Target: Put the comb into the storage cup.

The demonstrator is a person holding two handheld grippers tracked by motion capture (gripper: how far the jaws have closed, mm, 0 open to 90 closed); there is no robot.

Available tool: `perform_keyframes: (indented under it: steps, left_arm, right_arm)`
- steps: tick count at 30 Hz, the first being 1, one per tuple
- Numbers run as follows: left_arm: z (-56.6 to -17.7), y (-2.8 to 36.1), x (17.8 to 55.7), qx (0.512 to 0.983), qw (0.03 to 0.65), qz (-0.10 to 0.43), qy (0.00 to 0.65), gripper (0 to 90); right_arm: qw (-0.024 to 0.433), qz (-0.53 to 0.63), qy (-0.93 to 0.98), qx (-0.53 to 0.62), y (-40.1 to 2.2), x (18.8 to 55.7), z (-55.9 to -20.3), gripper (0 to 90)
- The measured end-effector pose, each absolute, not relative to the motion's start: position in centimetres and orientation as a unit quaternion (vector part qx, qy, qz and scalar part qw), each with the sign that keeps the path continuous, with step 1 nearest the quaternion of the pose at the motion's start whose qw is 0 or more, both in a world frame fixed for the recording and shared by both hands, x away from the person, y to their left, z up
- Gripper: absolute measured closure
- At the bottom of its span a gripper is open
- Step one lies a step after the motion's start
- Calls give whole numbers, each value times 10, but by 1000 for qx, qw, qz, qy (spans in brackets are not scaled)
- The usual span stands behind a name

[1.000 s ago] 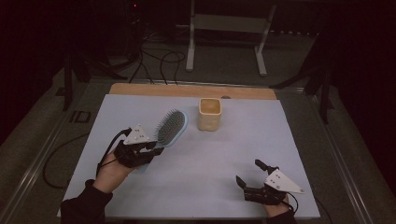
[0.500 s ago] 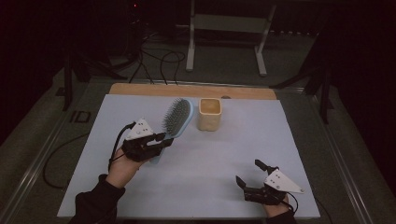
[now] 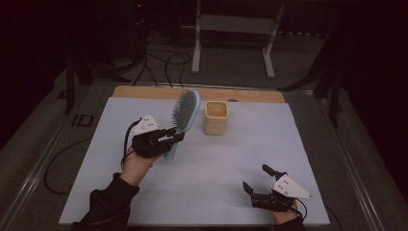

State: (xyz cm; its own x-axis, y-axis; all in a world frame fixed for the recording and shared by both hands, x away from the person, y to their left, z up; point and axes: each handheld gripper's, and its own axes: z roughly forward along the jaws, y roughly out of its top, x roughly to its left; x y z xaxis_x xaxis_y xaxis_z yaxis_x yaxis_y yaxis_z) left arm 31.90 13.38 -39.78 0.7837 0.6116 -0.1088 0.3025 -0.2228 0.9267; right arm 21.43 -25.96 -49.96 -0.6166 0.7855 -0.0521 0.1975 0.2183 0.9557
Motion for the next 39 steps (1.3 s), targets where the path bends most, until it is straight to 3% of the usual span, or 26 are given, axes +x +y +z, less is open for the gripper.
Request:
perform_keyframes:
  steps: [39]
  left_arm:
    - [-368, 70, 372, 761, 569, 140, 278, 704]
  right_arm:
    - [280, 530, 725, 340, -261, 214, -499, 94]
